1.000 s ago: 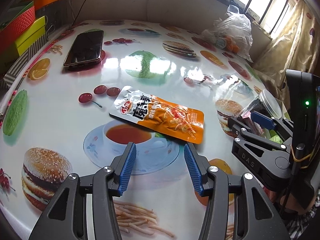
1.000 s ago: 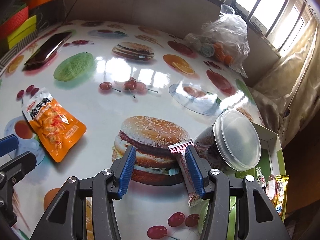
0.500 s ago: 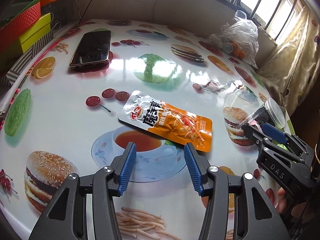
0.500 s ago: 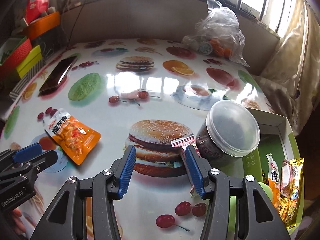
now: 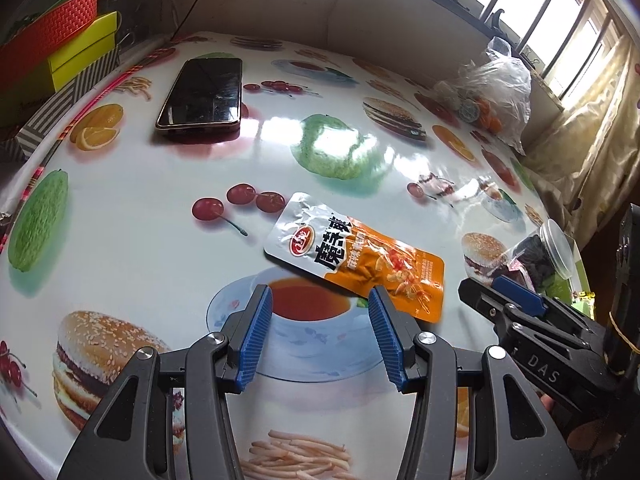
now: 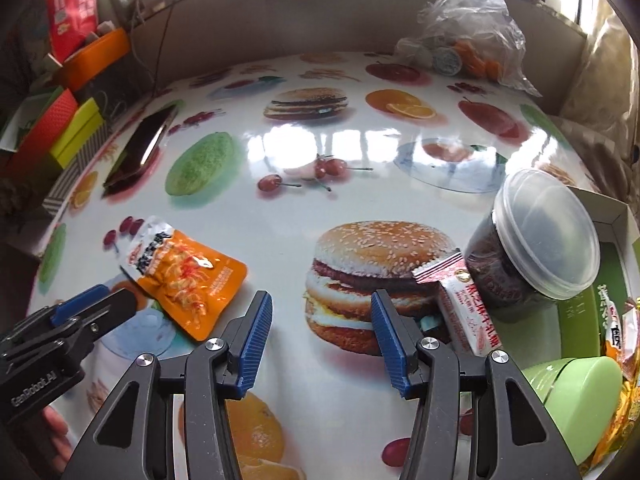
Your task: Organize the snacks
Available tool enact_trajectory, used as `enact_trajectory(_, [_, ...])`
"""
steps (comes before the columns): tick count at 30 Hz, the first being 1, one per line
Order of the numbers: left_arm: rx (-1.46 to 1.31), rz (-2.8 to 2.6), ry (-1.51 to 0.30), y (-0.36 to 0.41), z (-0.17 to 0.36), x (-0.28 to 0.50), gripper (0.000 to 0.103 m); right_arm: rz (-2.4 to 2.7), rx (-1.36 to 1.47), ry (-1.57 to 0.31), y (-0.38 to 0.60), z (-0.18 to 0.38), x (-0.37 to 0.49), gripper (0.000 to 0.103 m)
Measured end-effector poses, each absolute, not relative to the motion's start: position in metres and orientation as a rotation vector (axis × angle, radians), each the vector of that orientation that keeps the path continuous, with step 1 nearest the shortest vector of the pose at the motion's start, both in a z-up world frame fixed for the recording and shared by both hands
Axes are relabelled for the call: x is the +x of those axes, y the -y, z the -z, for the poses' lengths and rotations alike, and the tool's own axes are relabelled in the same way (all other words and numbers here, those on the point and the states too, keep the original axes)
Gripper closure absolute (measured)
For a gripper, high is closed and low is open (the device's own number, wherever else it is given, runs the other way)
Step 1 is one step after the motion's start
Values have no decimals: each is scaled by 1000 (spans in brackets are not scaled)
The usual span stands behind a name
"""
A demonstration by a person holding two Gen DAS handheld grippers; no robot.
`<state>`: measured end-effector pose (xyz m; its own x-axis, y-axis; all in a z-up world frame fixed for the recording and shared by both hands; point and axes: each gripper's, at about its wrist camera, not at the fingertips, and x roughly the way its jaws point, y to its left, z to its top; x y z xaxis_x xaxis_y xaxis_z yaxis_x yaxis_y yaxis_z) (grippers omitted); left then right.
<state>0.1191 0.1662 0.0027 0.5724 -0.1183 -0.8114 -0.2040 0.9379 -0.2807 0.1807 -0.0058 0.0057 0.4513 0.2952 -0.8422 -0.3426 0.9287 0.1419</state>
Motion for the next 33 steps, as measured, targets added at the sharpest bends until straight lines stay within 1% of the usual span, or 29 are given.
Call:
enact_trajectory(6, [-379, -57, -965, -172, -3, 119, 52, -499, -34, -968, -14, -18, 184, 52])
enact_trajectory(11, [-392, -79, -967, -180, -4, 115, 52, -559, -60, -1027, -39, -2, 192, 52])
enact_trajectory(18, [-443, -118, -961, -197, -4, 114, 52, -747, -52, -1063, -51, -3, 161, 51])
enact_trajectory(22, [-436, -109, -963, -194, -7, 118, 52, -761, -73, -1068, -52, -6, 149, 51])
enact_trajectory(25, [-435, -89, -966, -189, -9, 125, 52, -612, -154, -1015, -41, -13, 148, 51])
enact_trajectory(31, [-418, -97, -983, -178, -9, 137, 52, -188, -417, -919, -16, -22, 154, 51])
enact_trajectory(33, [-409, -121, -994, -175, -8, 141, 52, -121, -482, -931, -12, -17, 158, 51])
